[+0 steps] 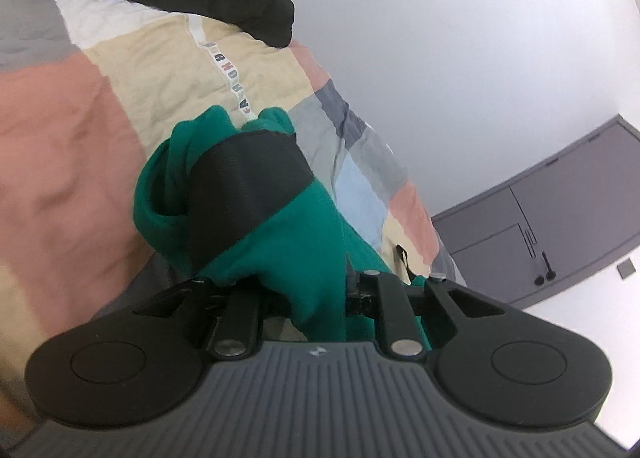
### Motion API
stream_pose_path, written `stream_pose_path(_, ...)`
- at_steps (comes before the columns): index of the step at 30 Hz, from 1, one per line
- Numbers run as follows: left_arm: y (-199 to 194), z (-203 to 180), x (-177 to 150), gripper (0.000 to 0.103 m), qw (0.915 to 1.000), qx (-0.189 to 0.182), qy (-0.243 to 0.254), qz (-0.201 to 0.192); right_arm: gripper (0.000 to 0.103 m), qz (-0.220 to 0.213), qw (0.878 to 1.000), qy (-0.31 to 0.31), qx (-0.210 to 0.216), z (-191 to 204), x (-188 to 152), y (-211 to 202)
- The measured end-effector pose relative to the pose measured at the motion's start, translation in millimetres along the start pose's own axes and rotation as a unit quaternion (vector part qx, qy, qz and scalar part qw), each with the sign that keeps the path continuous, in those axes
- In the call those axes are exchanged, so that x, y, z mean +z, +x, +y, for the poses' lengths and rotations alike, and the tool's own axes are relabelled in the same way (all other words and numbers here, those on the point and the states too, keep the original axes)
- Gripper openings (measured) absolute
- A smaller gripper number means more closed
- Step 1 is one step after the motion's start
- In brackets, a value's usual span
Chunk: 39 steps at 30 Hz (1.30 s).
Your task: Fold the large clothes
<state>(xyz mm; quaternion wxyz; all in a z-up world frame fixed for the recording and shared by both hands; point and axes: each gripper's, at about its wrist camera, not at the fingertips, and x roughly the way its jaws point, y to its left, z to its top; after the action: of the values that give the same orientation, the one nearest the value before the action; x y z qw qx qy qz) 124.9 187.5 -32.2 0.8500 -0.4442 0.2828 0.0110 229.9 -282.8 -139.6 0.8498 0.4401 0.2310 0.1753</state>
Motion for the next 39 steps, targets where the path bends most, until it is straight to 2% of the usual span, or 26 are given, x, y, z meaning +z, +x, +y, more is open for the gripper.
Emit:
stream_pose_path(6, -25, -4, -18, 0.021, 0.9998, 0.010, 0.013, 0.009, 0.031, -0.007, 1.000, 0.001, -0.020, 9, -9, -35)
stream_pose_path(8, -24, -6, -16, 0.022, 0.9996, 0.017, 0.017, 0.017, 0.041, 0.007, 1.000, 0.012, -0.025, 9, -6, -35)
stream_pose_path(9, -19, -8, -14, 0.026, 0.9993, 0.021, 0.017, 0.027, 0.044, 0.015, 0.999, 0.024, -0.024, 7, -4, -34)
stream_pose_path(11, -13, -9, -9, 0.035, 0.9988, 0.017, 0.015, 0.044, 0.059, 0.027, 0.998, 0.052, -0.020, 1, 0, -32)
stream_pose_path(12, -10, -11, -6, 0.041, 0.9986, 0.014, 0.018, 0.047, 0.060, 0.032, 0.997, 0.064, -0.021, 0, 2, -30)
stream_pose_path(15, -9, -21, 0, 0.046, 0.9985, 0.007, 0.028, 0.047, 0.060, 0.045, 0.996, 0.078, -0.015, 1, 9, -29)
stream_pose_path(20, -3, -38, 19, 0.049, 0.9986, -0.023, 0.036, 0.030, 0.060, 0.041, 0.998, 0.055, -0.001, 15, 27, -22)
stream_pose_path(26, 35, -43, 50, 0.052, 0.9969, -0.074, 0.008, 0.023, 0.060, 0.033, 0.999, 0.030, -0.022, 23, 53, 19)
stream_pose_path(33, 87, -52, 79, 0.055, 0.9938, -0.104, 0.037, 0.004, 0.061, 0.003, 0.998, -0.041, -0.037, 20, 68, 70)
stream_pose_path(35, 97, -52, 85, 0.058, 0.9921, -0.114, 0.052, -0.005, 0.064, 0.002, 0.997, -0.060, -0.044, 16, 69, 82)
stream_pose_path(39, 110, -49, 95, 0.066, 0.9897, -0.115, 0.081, -0.024, 0.064, -0.001, 0.995, -0.081, -0.049, 0, 70, 95)
